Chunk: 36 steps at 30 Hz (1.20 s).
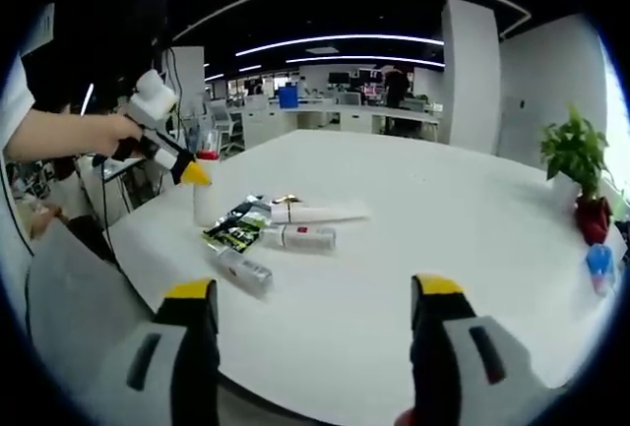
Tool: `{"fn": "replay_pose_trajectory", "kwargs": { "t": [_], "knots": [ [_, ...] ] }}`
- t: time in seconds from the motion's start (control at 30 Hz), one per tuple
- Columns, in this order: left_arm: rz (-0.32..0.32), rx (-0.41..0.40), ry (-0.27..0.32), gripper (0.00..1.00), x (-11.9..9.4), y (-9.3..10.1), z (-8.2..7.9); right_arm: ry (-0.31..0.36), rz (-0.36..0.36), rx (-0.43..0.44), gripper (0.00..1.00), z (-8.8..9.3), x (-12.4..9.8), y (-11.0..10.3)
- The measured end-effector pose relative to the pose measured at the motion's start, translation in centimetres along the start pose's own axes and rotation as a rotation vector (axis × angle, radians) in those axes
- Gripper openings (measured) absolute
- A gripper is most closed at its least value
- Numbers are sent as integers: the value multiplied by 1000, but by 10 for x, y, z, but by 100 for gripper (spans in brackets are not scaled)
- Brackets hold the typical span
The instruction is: Arrange the skincare products in the storage area until every visible bottle or jar stands upright without overlapping.
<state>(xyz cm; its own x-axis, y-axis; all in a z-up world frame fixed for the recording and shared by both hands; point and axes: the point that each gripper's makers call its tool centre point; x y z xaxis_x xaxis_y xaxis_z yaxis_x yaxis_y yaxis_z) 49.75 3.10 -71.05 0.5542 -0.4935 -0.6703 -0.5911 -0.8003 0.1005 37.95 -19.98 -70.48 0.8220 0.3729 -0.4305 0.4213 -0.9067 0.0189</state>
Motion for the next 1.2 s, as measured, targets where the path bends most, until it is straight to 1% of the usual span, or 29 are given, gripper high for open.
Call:
{"fn": "replay_pose_trajectory", "kwargs": {
  "t": [0.03, 0.1, 0.23, 0.3, 0.33, 0.4, 0.47, 0.53, 0.6, 0.77, 0.83, 0.9, 1.03, 1.2],
  "knots": [
    [0, -6, 7, 25, 0, 3, -2, -1, -2, -1, 81, 0, 0, 0],
    [-2, -46, 40, 25, -2, 12, -9, -2, -8, -7, 80, 0, 0, -2],
    [-5, -90, 79, 25, -3, 24, -17, -3, -21, -15, 80, -1, 0, -6],
    [-9, -101, 91, 25, -3, 30, -20, -6, -32, -11, 77, -2, 0, -9],
    [-9, -106, 99, 25, -4, 36, -22, -18, -44, 9, 74, -2, 0, -10],
    [-9, -119, 111, 25, -6, 46, -26, -10, -48, 10, 70, -5, 2, -10],
    [6, -136, 129, 25, -8, 57, -30, 3, -64, 10, 70, -11, 6, -15],
    [20, -147, 139, 25, -10, 66, -32, 14, -80, 6, 69, -18, 12, -21],
    [34, -159, 148, 25, -10, 75, -35, 28, -114, -24, 69, -26, 20, -31],
    [67, -182, 164, 25, -12, 93, -42, 67, -213, -94, 68, -48, 39, -60],
    [86, -199, 175, 25, -12, 100, -46, 79, -253, -121, 66, -53, 47, -68],
    [96, -207, 184, 25, -13, 105, -48, 69, -268, -125, 63, -53, 57, -70],
    [118, -224, 198, 25, -13, 116, -53, 69, -297, -120, 58, -57, 70, -72],
    [123, -237, 205, 25, -10, 123, -55, 72, -332, -145, 50, -62, 78, -76]
  ]
}}
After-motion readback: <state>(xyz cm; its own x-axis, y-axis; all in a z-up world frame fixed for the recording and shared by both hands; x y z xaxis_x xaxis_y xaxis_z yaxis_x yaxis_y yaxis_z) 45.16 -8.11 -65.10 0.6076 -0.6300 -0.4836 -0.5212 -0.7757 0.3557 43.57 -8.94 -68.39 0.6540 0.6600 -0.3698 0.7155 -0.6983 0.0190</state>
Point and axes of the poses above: the point that each gripper's makers call its tool centre point, and the gripper's own axes: x roughly forward along the fingers, y roughly to its right, z roughly out of its underside
